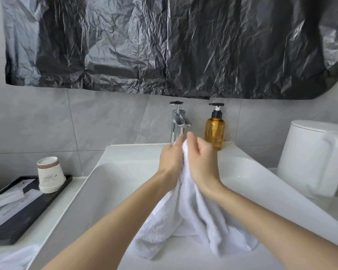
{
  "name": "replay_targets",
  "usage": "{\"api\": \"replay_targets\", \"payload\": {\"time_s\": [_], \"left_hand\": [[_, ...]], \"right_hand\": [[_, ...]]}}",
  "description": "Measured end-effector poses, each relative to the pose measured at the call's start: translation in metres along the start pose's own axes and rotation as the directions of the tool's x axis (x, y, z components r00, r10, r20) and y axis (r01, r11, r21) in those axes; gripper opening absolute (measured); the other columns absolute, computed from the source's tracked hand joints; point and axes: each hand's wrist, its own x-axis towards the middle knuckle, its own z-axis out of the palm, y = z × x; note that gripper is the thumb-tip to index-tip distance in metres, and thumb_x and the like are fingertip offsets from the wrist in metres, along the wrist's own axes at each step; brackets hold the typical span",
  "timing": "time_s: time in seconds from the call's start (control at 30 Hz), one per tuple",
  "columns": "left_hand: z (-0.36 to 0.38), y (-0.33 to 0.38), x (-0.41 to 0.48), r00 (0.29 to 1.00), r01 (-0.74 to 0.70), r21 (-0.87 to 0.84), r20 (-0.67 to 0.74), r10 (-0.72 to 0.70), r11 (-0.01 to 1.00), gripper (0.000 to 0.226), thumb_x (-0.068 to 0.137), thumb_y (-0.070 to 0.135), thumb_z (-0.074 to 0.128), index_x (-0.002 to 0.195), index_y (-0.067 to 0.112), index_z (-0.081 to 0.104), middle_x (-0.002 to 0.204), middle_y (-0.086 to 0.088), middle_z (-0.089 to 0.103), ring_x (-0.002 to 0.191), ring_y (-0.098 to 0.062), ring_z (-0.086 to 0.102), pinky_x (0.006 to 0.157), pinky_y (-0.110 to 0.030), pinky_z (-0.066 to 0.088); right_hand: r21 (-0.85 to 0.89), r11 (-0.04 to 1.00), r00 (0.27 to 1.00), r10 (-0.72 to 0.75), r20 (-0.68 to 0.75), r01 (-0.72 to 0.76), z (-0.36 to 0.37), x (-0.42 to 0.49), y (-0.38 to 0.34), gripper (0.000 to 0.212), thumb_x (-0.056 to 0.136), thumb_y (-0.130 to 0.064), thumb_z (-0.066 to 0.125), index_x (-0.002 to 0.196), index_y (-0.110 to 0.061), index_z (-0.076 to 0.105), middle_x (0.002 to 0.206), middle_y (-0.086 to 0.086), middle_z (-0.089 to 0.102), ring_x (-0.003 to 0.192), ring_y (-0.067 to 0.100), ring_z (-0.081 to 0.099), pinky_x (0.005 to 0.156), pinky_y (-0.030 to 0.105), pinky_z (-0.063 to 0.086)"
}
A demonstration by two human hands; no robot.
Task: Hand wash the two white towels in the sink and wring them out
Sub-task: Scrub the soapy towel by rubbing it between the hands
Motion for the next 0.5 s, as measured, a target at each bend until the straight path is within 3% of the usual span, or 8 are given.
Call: {"api": "replay_targets", "payload": {"time_s": [0.03, 0.17, 0.27, 0.3, 0.4, 0.5], "left_hand": [[-0.001, 0.001, 0.001, 1.000, -0.006, -0.006, 0.000, 0.006, 1.000, 0.042, 0.098, 0.046, 0.048, 0.086, 0.007, 0.058, 0.053, 0.004, 0.052, 0.040, -0.007, 0.050, 0.040, -0.014, 0.036], [0.000, -0.001, -0.004, 0.992, -0.104, 0.000, 0.074, 0.104, 0.995, 0.043, 0.101, 0.043, 0.043, 0.080, 0.010, 0.060, 0.060, -0.001, 0.056, 0.049, -0.010, 0.054, 0.044, -0.015, 0.041], [-0.004, 0.001, -0.005, 0.983, -0.180, 0.081, 0.064, 0.175, 0.980, 0.049, 0.102, 0.046, 0.040, 0.069, 0.012, 0.053, 0.051, 0.003, 0.045, 0.045, -0.010, 0.044, 0.041, -0.016, 0.035], [-0.004, 0.001, -0.005, 0.981, -0.192, 0.097, 0.055, 0.187, 0.977, 0.049, 0.102, 0.048, 0.038, 0.071, 0.012, 0.052, 0.050, 0.003, 0.043, 0.044, -0.011, 0.042, 0.040, -0.018, 0.034], [0.000, 0.001, -0.003, 0.965, -0.261, 0.132, 0.067, 0.254, 0.956, 0.046, 0.102, 0.049, 0.034, 0.075, 0.013, 0.045, 0.054, 0.004, 0.040, 0.050, -0.014, 0.041, 0.048, -0.026, 0.036], [-0.005, 0.000, 0.003, 0.956, -0.295, 0.238, 0.077, 0.284, 0.926, 0.046, 0.103, 0.045, 0.033, 0.070, 0.013, 0.043, 0.057, 0.002, 0.044, 0.060, -0.018, 0.045, 0.060, -0.032, 0.039]], "right_hand": [[0.025, 0.999, 1.000, -0.023, 0.010, 0.023, 0.000, -0.001, -0.001, 0.050, 0.102, -0.023, 0.045, 0.054, -0.023, 0.027, 0.040, -0.010, 0.032, 0.047, 0.007, 0.025, 0.051, 0.027, 0.022], [0.021, 0.993, 0.990, 0.119, -0.073, -0.118, -0.002, 0.017, 0.000, 0.051, 0.101, -0.022, 0.046, 0.053, -0.021, 0.027, 0.043, -0.006, 0.028, 0.050, 0.010, 0.025, 0.056, 0.031, 0.025], [0.068, 0.996, 0.998, -0.057, -0.005, 0.057, -0.002, -0.003, -0.005, 0.048, 0.100, -0.020, 0.048, 0.056, -0.022, 0.028, 0.043, -0.010, 0.028, 0.050, 0.005, 0.025, 0.049, 0.024, 0.022], [0.081, 0.995, 0.999, -0.052, 0.004, 0.051, -0.002, -0.002, -0.005, 0.048, 0.100, -0.020, 0.048, 0.056, -0.022, 0.028, 0.042, -0.011, 0.028, 0.048, 0.005, 0.025, 0.048, 0.023, 0.021], [0.114, 0.977, 0.978, 0.189, -0.084, -0.179, -0.006, 0.024, -0.003, 0.050, 0.100, -0.024, 0.047, 0.055, -0.020, 0.028, 0.038, -0.010, 0.025, 0.042, 0.005, 0.026, 0.048, 0.025, 0.021], [0.166, 0.969, 0.980, 0.193, -0.056, -0.182, -0.010, 0.021, -0.001, 0.049, 0.101, -0.023, 0.047, 0.056, -0.019, 0.026, 0.042, -0.012, 0.021, 0.043, 0.005, 0.022, 0.045, 0.023, 0.019]]}}
